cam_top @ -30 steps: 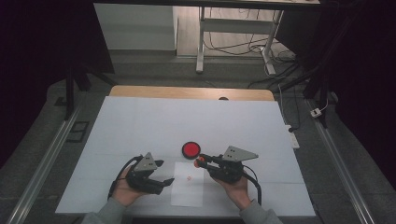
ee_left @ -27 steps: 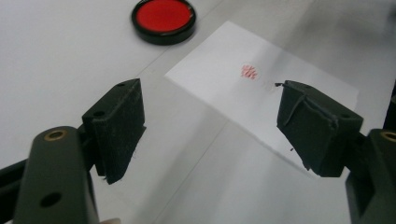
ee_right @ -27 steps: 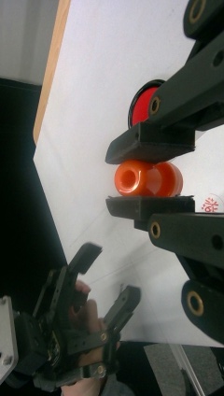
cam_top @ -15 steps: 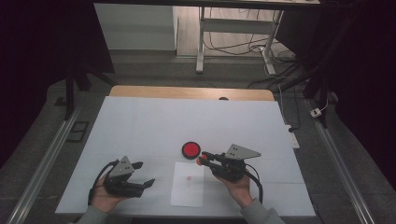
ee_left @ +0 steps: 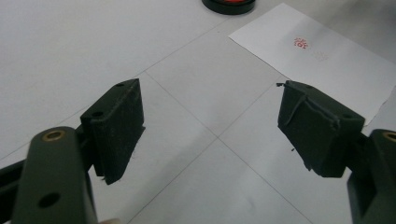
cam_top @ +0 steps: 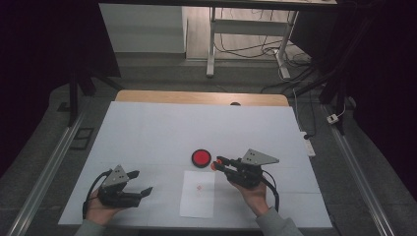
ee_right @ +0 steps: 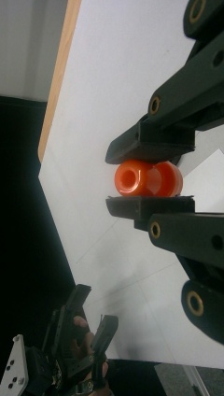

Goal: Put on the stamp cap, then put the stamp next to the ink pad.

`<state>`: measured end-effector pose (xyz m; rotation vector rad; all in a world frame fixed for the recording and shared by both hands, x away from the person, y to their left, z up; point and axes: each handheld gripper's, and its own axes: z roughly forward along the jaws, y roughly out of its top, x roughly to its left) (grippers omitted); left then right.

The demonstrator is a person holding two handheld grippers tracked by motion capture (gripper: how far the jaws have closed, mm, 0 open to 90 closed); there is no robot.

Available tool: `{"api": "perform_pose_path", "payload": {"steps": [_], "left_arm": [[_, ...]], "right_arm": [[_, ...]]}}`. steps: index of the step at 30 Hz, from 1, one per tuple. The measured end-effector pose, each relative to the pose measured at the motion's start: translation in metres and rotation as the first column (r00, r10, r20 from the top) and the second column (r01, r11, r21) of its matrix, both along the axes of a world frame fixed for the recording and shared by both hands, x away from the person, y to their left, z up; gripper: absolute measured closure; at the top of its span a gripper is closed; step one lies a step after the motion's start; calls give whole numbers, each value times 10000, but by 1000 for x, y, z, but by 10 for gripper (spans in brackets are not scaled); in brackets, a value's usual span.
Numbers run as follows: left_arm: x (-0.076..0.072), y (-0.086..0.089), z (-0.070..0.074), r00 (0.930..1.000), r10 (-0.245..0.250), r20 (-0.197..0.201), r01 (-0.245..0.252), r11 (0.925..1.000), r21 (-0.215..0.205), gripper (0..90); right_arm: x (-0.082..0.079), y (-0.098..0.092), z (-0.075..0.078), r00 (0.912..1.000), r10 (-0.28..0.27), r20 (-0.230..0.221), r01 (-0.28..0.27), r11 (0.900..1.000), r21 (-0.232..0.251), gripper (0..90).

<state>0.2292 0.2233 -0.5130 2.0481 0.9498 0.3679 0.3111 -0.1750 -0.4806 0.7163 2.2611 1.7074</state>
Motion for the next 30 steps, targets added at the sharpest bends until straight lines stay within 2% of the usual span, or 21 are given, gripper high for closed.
{"api": "perform_pose_path", "payload": {"steps": [10,17,24,30], "left_arm": [[1,0,-1,10000,-14,-72,14,10000,-33,224],[1,0,-1,10000,-23,-77,23,10000,-48,221],[2,-1,-2,9999,-94,-99,92,9998,-149,220],[3,-1,-3,9997,-104,-215,101,9999,-130,218]], "right_arm": [[1,0,1,10000,-28,35,28,10000,-26,723],[7,-2,0,9997,-245,29,246,9996,-119,722],[26,-9,-2,9963,-856,14,856,9956,-390,722],[47,-17,-10,9896,-1430,-152,1414,9870,-767,722]]}}
